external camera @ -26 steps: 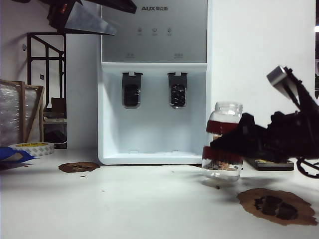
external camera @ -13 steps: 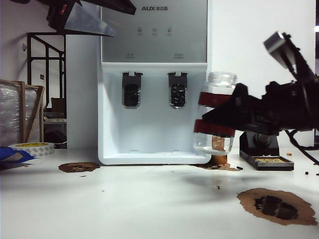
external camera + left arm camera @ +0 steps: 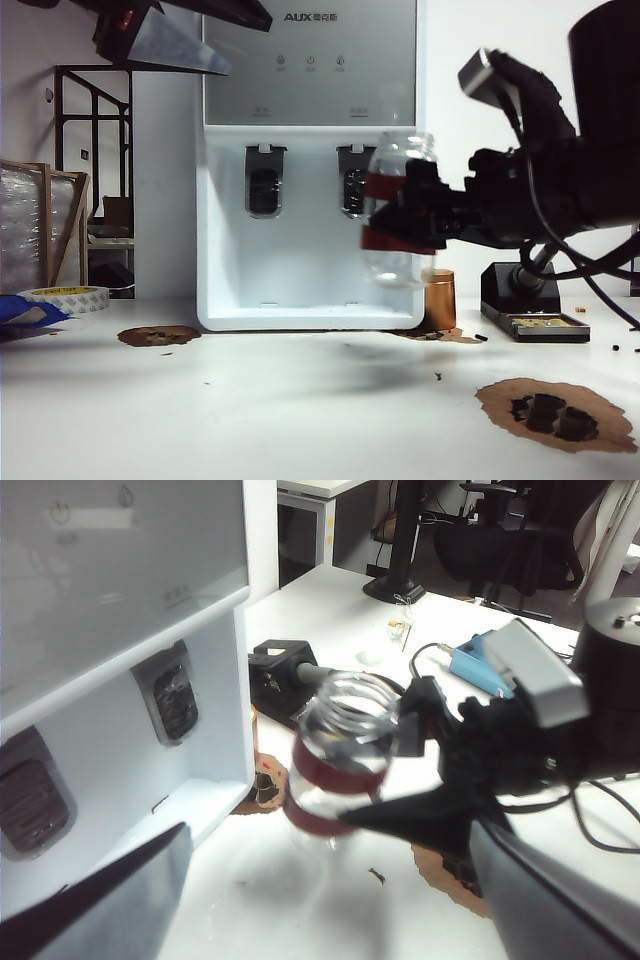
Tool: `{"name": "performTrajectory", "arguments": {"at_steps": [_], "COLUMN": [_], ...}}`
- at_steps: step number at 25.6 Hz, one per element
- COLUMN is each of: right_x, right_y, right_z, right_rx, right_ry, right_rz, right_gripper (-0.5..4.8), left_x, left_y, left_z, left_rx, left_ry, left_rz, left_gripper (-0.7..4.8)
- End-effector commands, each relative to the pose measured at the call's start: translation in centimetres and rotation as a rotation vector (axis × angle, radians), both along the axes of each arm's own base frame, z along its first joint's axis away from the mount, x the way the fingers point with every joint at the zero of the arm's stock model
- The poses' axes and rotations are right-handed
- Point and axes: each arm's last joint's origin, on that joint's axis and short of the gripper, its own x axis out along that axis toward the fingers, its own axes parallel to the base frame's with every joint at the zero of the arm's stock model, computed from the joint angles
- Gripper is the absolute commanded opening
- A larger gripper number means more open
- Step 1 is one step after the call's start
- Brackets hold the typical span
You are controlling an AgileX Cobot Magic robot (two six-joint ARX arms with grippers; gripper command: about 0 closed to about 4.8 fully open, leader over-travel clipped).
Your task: Pick up the water bottle with two loops of red belts, then reach the front water dispenser and gently press the gray-black baffle horizontally to get a little water.
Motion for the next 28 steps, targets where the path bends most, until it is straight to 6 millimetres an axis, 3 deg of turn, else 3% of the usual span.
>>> {"name": "performTrajectory", "arguments": {"at_steps": [1, 11, 23, 28], "right_x": [0.4, 1.8, 2.7, 3.6], "right_y": [0.6, 2.7, 3.2, 3.1], "right_z": [0.6, 2.2, 1.2, 1.7], "right_rx": [0.007, -0.005, -0.053, -0.043], "right_ry": [-0.017, -0.018, 0.011, -0.008], "right_rz": [-0.006, 0.041, 0.038, 0.015], "right_gripper": [0.84, 0.84, 0.84, 0.84], "left_x": [0.0, -0.1, -0.4, -0.5], "left_y": [0.0, -0.1, -0.3, -0.4], "left_z": [0.3, 0.2, 0.2, 0.2], "left_rx": [-0.004, -0.002, -0.001, 0.001], "left_ry": [-0.013, -0.005, 0.001, 0.004], "left_rz": [-0.003, -0.010, -0.029, -0.033], "left_gripper": [4.79, 4.79, 4.79, 4.79]}}
